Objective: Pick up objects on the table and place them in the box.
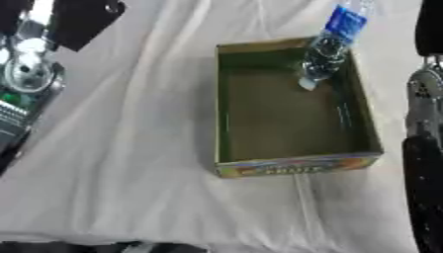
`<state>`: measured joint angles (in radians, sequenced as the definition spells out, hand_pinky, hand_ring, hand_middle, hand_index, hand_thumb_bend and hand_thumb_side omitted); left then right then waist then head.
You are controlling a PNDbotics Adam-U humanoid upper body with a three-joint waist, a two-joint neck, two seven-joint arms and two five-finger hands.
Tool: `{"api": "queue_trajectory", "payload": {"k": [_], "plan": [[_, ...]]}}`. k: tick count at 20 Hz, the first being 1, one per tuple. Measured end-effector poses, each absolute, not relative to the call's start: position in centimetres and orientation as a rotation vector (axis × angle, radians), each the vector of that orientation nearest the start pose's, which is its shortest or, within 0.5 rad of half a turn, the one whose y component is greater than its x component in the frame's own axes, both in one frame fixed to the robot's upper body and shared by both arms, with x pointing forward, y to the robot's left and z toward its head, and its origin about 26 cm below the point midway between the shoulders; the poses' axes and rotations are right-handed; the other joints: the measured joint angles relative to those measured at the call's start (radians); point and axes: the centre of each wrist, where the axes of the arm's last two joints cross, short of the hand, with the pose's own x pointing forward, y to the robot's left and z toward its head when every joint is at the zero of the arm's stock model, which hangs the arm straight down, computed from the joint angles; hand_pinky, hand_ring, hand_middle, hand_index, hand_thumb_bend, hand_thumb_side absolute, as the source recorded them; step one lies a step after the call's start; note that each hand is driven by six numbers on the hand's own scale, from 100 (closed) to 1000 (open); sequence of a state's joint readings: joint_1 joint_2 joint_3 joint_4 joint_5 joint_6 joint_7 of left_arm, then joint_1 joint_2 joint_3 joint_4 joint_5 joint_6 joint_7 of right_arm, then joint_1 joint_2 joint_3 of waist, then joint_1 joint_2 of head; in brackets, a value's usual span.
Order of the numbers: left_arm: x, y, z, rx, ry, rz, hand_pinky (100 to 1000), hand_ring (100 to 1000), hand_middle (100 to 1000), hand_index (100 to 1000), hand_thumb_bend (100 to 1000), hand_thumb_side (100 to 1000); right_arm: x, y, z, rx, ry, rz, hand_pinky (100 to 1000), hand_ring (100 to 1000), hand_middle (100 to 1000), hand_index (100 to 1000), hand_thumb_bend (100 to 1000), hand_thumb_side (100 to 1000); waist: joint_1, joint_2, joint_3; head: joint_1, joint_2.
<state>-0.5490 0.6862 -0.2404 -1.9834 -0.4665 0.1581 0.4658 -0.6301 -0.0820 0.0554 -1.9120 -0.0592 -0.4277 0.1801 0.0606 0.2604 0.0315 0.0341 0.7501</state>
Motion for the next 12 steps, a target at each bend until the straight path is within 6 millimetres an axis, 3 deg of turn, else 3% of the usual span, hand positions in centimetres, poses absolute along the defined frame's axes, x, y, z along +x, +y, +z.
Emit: {"api": "queue_trajectory", "payload": {"k": [6, 12], "plan": [[31.1, 21.9, 26.0, -1.322, 3.052, 0.262, 842, 874, 1000, 969, 158, 1000, 32.8, -16.5, 26.7, -0.419, 3.227, -0.500, 804, 965, 910, 939, 100, 1000, -0.040, 0.027, 0.032, 0.002, -0.042], [31.1, 20.3, 24.6, -1.281, 3.042, 0.073, 817, 857, 1000, 965, 169, 1000, 32.5, -16.3, 27.0, -0.394, 3.197, -0.471, 808, 966, 911, 939, 100, 1000, -0.062, 0.046, 0.041, 0.010, -0.084]]}}
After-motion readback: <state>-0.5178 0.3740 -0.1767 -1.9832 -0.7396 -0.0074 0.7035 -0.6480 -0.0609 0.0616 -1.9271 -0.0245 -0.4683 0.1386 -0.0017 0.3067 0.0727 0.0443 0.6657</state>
